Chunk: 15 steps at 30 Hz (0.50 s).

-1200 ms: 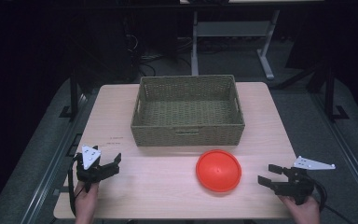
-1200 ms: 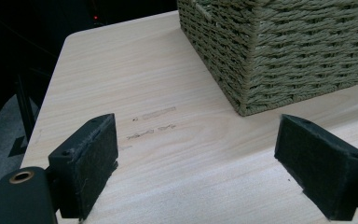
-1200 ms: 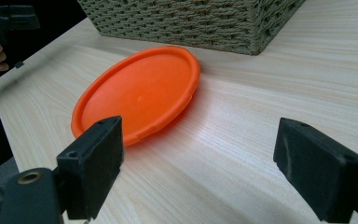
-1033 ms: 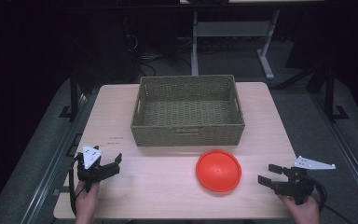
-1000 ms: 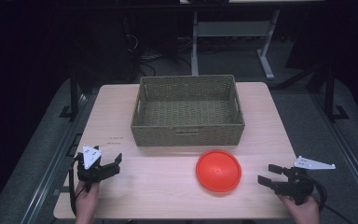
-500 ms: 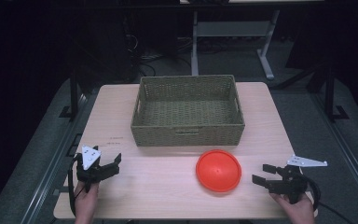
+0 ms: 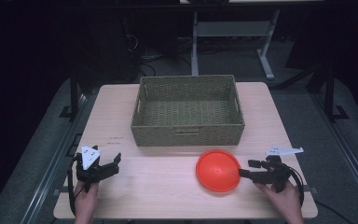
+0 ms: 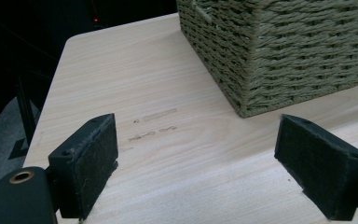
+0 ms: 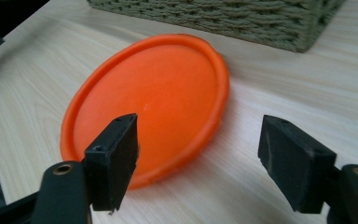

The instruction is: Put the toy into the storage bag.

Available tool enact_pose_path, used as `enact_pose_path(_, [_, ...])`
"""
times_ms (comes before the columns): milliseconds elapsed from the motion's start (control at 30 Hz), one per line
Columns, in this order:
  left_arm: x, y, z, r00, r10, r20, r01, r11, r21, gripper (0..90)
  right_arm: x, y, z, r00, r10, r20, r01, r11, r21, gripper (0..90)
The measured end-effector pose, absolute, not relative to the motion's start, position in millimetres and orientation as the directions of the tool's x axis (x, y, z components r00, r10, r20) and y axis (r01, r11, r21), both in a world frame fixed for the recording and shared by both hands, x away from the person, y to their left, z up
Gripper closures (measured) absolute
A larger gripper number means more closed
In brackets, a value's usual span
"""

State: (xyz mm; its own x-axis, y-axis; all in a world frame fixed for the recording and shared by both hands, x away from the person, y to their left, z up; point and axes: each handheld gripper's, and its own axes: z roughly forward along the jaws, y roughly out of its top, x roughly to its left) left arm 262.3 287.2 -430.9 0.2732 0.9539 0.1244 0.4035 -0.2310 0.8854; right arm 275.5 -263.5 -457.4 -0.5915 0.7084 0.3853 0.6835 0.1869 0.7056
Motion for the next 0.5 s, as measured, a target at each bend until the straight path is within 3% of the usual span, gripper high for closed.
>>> enact_pose_path(233, [262, 286, -431, 0.273, 0.953, 0.127, 0.407, -0.234, 0.883, 12.8, 305, -253, -447, -0.597, 0.714, 0.366, 0.705, 0.249, 0.665, 39.3])
enact_pose_path(500, [264, 285, -432, 0.282, 0.951, 0.127, 0.411, -0.239, 0.88, 12.8, 313, -251, -453, -0.555, 0.729, 0.4, 0.748, 0.228, 0.623, 46.7])
